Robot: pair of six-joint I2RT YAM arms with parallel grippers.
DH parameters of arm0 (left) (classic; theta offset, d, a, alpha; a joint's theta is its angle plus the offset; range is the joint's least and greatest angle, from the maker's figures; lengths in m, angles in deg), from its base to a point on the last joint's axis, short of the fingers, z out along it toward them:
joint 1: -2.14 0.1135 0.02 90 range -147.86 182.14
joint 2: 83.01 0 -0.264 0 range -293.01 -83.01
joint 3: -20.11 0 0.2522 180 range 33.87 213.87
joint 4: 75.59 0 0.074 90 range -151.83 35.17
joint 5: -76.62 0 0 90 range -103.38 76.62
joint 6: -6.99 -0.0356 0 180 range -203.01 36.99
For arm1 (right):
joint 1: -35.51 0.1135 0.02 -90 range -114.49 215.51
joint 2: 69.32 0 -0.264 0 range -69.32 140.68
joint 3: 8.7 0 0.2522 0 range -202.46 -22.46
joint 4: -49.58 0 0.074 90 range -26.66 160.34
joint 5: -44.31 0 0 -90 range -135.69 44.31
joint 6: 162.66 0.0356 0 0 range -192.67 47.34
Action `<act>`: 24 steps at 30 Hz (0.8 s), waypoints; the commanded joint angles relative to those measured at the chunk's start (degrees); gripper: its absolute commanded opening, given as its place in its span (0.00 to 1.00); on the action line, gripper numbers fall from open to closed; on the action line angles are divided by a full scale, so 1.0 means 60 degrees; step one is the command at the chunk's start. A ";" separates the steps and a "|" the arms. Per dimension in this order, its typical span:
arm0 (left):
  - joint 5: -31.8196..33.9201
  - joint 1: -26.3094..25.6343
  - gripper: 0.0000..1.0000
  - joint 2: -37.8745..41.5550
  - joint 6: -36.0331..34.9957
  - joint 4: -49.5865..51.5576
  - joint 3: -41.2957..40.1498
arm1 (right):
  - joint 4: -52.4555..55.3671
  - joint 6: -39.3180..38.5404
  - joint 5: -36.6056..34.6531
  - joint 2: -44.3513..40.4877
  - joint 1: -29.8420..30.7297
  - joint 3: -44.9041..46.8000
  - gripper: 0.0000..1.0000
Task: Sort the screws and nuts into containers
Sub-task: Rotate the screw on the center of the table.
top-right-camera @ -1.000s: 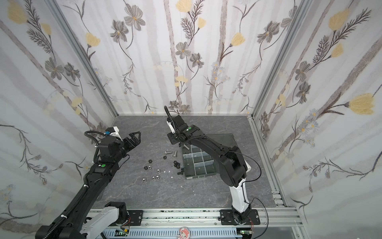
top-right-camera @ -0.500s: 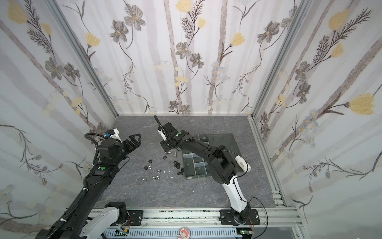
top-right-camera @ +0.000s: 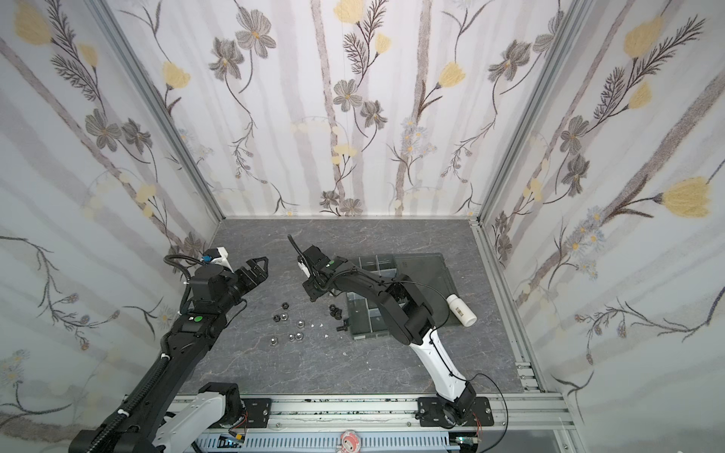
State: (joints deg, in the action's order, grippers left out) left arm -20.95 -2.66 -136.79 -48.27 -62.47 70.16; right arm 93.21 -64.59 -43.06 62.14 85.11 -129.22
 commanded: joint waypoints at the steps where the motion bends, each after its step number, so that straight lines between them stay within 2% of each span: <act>1: 0.0035 0.0001 1.00 -0.0064 0.0095 -0.0259 0.0030 | -0.0100 -0.0082 -0.0060 0.0091 0.0005 -0.0088 0.51; 9: -0.0039 0.0008 1.00 -0.0207 0.0119 -0.0361 0.0045 | -0.0071 -0.0277 -0.0351 0.0330 -0.0049 -0.0215 0.56; 24: 0.0002 0.0007 1.00 -0.0119 0.0134 -0.0376 -0.0032 | -0.0072 -0.0295 -0.0379 0.0742 -0.0283 -0.0539 0.54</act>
State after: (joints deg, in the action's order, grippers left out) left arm -21.11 -2.66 -137.69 -48.11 -62.97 70.07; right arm 92.88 -65.86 -44.57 66.32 83.58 -131.84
